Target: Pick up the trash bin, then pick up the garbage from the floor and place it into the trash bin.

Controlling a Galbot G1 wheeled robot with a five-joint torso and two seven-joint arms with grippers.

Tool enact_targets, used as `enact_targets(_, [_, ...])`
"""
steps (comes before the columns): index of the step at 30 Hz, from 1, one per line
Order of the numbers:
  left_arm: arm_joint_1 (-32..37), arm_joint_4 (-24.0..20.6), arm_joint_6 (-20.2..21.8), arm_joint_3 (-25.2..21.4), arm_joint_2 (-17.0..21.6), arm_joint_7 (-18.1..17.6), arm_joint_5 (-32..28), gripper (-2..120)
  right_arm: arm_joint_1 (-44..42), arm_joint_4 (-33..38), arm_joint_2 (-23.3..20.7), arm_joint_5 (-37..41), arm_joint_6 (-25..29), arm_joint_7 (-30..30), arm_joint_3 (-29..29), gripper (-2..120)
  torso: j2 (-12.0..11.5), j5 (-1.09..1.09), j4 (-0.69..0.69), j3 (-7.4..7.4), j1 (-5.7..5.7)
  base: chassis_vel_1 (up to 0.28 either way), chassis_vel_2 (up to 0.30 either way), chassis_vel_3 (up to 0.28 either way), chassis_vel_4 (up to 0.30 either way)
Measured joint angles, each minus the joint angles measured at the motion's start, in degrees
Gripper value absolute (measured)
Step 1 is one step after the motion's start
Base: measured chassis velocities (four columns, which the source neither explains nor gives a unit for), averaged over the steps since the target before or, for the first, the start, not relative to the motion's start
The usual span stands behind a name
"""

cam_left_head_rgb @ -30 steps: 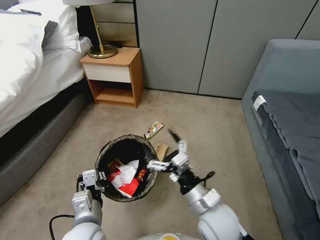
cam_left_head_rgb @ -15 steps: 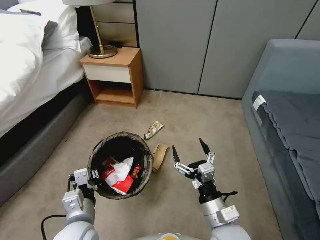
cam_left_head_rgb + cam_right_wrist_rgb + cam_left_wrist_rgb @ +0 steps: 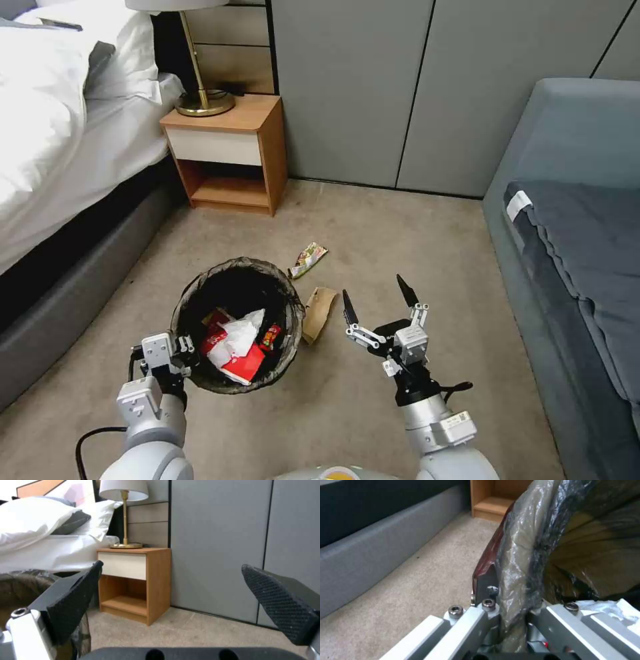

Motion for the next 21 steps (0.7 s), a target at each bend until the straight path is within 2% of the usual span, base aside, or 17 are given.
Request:
enact_targets(6, [-0.1, -0.3, 0.2, 0.1, 0.0, -0.1, 0.1, 0, 0.4, -0.1, 0.1, 0.1, -0.1, 0.0, -0.1, 100, 0.0, 0.00, 0.00, 0.00, 0.00, -0.037, 0.027, 0.025, -0.022])
enact_targets(21, [-0.7, -0.5, 0.5, 0.5, -0.1, -0.4, 0.3, 0, 1.4, -0.2, 0.0, 0.4, 0.2, 0.0, 0.0, 100, 0.0, 0.00, 0.00, 0.01, 0.01, -0.110, 0.095, 0.108, -0.099])
